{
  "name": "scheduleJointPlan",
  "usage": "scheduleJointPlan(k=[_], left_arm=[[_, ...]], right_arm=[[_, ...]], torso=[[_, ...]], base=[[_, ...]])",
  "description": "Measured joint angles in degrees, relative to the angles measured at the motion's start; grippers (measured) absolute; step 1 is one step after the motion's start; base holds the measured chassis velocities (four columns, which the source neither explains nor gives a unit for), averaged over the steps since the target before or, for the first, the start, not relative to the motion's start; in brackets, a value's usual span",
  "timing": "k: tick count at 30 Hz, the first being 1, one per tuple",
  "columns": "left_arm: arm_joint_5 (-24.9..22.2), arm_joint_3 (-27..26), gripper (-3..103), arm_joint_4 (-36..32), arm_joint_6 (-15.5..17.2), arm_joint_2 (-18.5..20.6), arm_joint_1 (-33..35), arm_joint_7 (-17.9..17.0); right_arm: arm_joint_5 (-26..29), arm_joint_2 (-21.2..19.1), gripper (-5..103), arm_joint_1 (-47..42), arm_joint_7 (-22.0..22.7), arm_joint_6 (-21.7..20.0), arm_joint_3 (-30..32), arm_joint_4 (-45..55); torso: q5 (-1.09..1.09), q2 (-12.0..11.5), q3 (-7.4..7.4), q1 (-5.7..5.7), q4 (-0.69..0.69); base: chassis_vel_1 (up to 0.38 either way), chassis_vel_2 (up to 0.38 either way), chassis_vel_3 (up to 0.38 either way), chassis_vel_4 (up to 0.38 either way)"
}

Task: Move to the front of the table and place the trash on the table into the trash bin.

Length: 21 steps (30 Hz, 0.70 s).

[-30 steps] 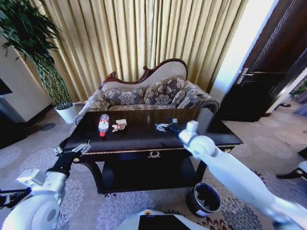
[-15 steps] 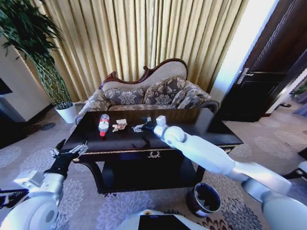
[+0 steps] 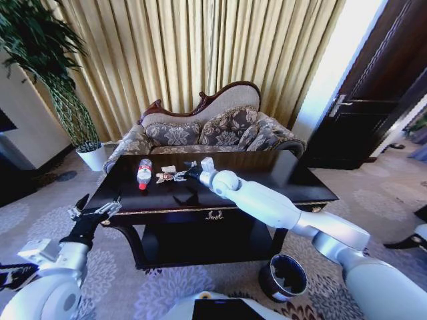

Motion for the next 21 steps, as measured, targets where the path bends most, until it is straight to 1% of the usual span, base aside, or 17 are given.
scheduleJointPlan(k=[5, 14, 21], left_arm=[[0.0, 0.29, 100, 0.0, -0.01, -0.29, -0.39, 0.05], [0.02, 0.32, 100, 0.0, -0.01, -0.55, -0.5, 0.14], [0.02, 0.31, 100, 0.0, -0.02, -0.56, -0.64, 0.15]], right_arm=[[-0.19, 1.36, 100, 0.42, 0.0, -0.07, -1.85, -0.67], [-0.75, 4.45, 100, 0.82, 0.02, -0.11, -2.03, -4.17], [-1.93, 6.05, 100, 0.82, 0.06, -0.12, -2.06, -5.84]], torso=[[0.0, 0.0, 0.0, 0.0, 0.0], [0.0, 0.0, 0.0, 0.0, 0.0], [0.0, 0.0, 0.0, -0.01, 0.0]], base=[[0.0, 0.0, 0.0, 0.0], [0.0, 0.0, 0.0, 0.0], [0.0, 0.0, 0.0, 0.0]])
